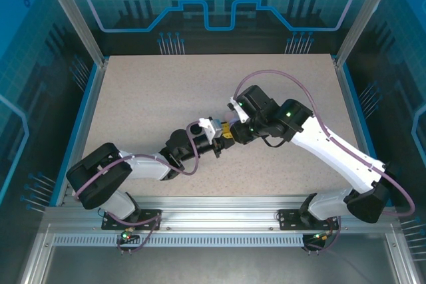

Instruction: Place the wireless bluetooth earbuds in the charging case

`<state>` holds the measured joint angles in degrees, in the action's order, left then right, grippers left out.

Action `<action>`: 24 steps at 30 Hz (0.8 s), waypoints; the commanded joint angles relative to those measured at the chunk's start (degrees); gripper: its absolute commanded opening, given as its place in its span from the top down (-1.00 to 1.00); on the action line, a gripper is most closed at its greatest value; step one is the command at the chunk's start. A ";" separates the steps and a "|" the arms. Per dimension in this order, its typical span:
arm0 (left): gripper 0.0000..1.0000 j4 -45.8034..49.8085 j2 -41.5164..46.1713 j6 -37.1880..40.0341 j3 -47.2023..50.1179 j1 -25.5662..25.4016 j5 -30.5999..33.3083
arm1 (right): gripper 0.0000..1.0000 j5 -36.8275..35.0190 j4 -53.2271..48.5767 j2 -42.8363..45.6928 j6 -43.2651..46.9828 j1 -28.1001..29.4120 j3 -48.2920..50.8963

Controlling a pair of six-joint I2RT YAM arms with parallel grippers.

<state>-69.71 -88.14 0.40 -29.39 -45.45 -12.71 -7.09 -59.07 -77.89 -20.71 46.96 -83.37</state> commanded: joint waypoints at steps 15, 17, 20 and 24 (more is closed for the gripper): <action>0.97 -2.02 -0.54 3.71 0.74 -0.42 1.86 | 0.80 1.46 4.67 8.71 -1.09 -1.59 3.25; 0.97 -2.20 -0.58 3.90 0.80 -0.36 1.95 | 0.81 1.56 4.17 10.55 -1.21 -3.09 4.23; 0.97 -2.92 -0.33 4.72 1.29 -0.34 1.99 | 0.80 1.10 2.96 12.50 -1.61 -6.13 5.97; 0.98 -4.03 1.42 6.63 3.11 -0.34 1.90 | 0.79 3.69 3.60 14.46 -2.54 -12.94 11.68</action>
<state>-70.48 -88.09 4.49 -27.81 -45.50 -11.38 -5.52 -55.24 -63.99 -22.50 37.60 -75.40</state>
